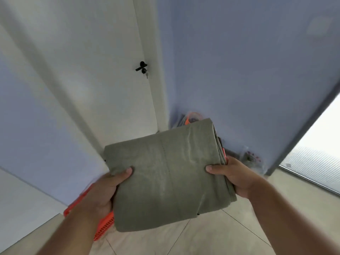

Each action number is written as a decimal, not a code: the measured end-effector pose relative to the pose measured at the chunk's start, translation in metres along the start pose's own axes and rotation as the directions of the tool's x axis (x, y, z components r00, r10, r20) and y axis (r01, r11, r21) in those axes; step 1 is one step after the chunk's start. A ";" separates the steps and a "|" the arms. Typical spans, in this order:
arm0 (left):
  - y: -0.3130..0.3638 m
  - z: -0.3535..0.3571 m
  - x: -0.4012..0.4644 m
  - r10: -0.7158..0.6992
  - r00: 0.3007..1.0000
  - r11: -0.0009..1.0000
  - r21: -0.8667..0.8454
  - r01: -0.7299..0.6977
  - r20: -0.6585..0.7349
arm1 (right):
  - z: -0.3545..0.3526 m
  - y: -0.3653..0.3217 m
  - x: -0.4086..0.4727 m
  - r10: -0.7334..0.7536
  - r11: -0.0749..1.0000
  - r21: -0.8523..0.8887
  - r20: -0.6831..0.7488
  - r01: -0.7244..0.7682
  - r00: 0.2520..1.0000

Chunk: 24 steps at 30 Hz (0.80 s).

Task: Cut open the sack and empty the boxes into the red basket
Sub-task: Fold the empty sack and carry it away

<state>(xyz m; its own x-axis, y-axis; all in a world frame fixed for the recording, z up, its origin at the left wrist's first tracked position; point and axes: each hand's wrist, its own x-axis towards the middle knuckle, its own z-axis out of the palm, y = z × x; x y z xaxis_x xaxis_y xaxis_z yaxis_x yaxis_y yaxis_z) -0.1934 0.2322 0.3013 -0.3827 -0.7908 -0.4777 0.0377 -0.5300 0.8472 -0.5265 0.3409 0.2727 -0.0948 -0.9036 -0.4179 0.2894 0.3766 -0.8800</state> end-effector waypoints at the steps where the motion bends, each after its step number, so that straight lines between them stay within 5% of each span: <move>1: -0.005 0.022 0.008 -0.028 1.000 1.000 0.003 0.028 0.005 | -0.019 0.005 -0.012 0.008 0.999 0.046 -0.057 -0.005 0.998; 7: -0.042 0.146 0.046 -0.082 0.991 0.993 0.097 0.072 0.109 | -0.123 0.035 -0.084 0.175 0.905 0.425 -0.372 -0.001 0.912; 19: -0.081 0.318 0.147 0.020 0.976 0.933 0.348 -0.096 0.215 | -0.244 0.072 -0.117 0.253 0.940 0.331 -0.837 0.079 0.486; 21: -0.083 0.339 0.168 0.030 0.970 0.927 0.357 -0.117 0.239 | -0.262 0.068 -0.112 0.277 0.905 0.391 -0.842 0.170 0.463; 24: -0.086 0.365 0.206 0.018 0.950 0.934 0.334 -0.128 0.312 | -0.286 0.051 -0.109 0.206 0.913 0.355 -0.827 0.201 0.523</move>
<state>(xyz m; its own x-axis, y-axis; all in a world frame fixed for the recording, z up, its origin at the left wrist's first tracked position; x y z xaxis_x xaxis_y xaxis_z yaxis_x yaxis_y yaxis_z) -0.6124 0.2270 0.2153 -0.6507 -0.6654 -0.3658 -0.2241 -0.2919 0.9298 -0.7733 0.5173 0.2089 -0.7776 -0.2260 -0.5868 0.5832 0.0895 -0.8074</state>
